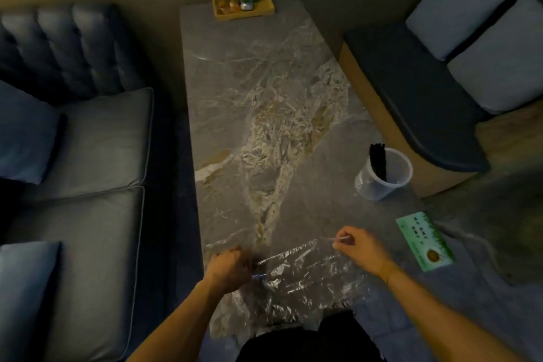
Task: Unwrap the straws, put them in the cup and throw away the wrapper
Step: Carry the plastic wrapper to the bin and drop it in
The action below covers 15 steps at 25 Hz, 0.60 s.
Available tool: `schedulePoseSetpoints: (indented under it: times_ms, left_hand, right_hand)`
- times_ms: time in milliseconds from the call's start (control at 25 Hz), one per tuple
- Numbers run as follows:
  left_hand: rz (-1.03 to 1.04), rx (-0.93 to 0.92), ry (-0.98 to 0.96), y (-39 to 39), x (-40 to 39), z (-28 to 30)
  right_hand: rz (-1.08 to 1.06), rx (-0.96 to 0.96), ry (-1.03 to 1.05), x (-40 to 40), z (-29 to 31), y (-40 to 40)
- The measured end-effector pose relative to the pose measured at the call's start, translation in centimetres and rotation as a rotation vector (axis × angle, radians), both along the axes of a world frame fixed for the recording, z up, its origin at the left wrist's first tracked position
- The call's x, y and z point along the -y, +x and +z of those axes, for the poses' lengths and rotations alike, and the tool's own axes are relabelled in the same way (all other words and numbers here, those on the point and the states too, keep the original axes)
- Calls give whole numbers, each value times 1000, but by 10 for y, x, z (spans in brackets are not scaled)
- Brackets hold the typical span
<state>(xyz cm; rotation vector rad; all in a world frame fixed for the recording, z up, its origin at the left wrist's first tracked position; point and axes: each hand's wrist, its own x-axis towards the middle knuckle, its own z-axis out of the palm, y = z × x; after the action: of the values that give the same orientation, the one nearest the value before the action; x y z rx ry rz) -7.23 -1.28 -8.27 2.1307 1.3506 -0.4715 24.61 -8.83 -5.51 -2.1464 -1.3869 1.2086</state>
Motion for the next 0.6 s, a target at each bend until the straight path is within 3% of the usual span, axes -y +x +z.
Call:
schedulePoseSetpoints:
  times_ms: [160,440,600]
  left_hand:
    - [-122,180,-193,52,-10,17]
    - [-218,520,-326,180,20,54]
    - [-247,622,-418,234,56,69]
  right_hand:
    - [-171,-164,99,16,29,20]
    - [-410,-80,240,75,70,84]
    - [-673,-121,268,160,93,140]
